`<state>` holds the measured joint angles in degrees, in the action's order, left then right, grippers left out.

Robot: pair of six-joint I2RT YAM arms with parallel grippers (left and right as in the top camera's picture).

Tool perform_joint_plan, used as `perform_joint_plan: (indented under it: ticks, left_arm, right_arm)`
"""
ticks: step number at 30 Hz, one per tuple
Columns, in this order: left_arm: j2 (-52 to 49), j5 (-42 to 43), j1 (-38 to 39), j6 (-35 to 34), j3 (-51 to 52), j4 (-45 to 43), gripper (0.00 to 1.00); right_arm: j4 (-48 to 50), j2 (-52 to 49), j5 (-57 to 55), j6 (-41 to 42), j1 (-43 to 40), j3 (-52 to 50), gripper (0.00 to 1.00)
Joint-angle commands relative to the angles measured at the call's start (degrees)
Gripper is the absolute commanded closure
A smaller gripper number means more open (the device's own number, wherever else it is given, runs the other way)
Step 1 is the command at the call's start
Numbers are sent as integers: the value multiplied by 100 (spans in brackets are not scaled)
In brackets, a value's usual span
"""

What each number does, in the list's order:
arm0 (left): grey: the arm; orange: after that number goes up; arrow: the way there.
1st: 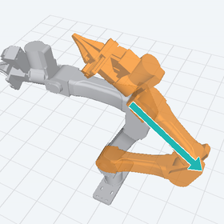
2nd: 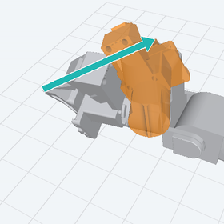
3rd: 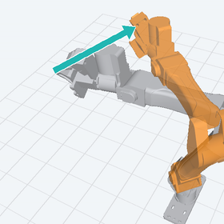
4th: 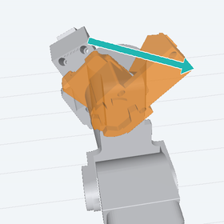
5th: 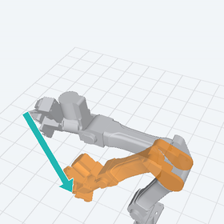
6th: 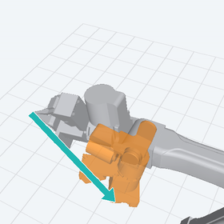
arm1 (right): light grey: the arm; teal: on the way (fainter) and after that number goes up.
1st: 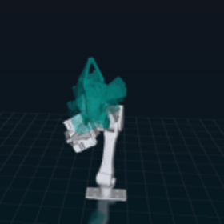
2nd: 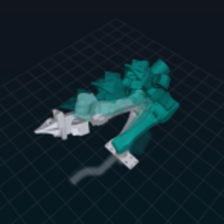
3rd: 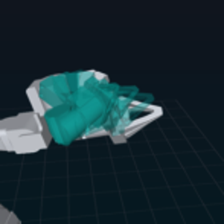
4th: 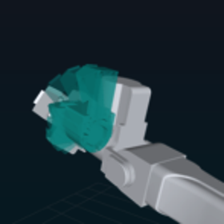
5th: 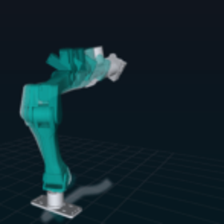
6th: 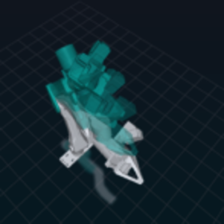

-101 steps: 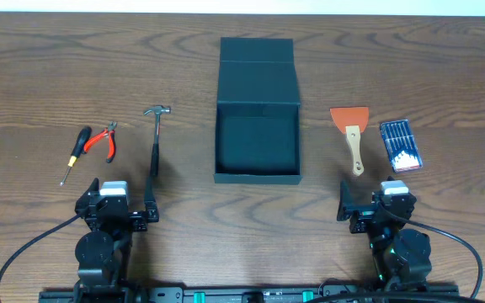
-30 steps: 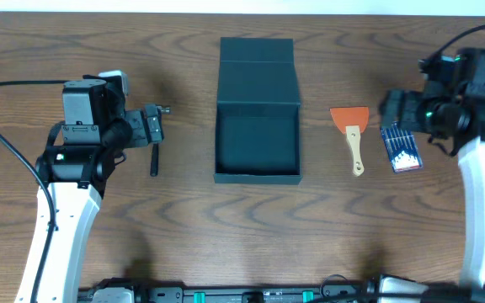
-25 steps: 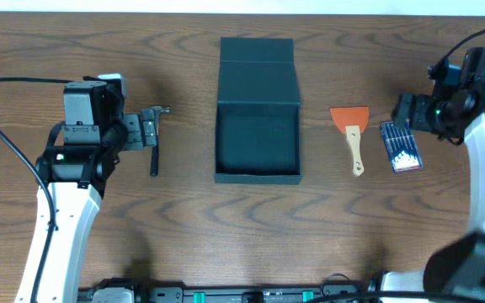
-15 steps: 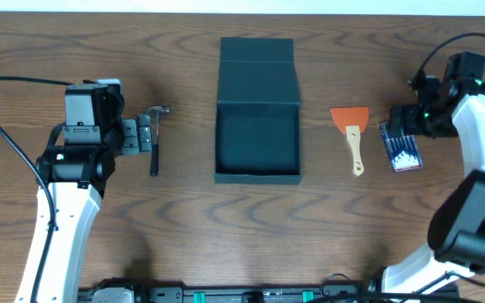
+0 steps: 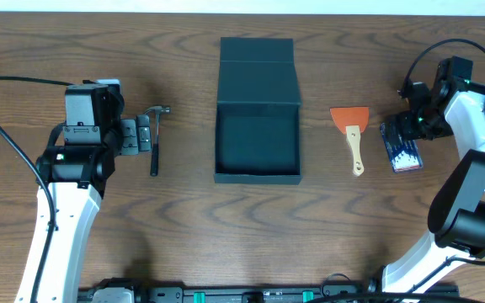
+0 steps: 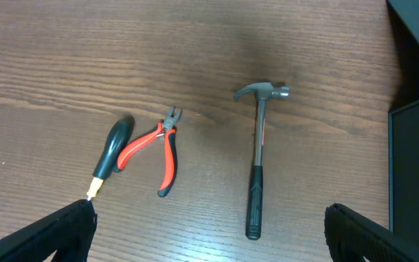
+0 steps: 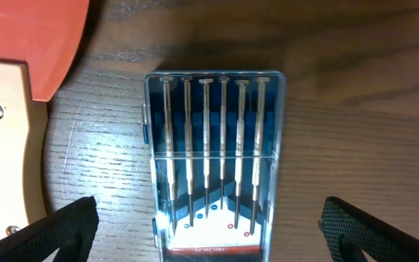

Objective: Pack container
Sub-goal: 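Reach the right gripper to the clear screwdriver case and grasp it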

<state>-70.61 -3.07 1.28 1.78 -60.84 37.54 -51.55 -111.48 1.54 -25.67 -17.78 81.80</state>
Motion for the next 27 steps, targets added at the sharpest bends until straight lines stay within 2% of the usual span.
perform_joint_plan:
  ticks: [1, 21, 27]
  left_arm:
    - [55, -83, -24, 79, -138, 26, 2]
    - [55, -85, -24, 79, -138, 26, 2]
    - [55, -85, -24, 79, -138, 24, 2]
  right_arm:
    - [-15, -214, 74, -96, 2, 70, 1]
    - [103, -870, -387, 522, -2, 57, 6]
    - [33, -1069, -389, 758, -2, 55, 19]
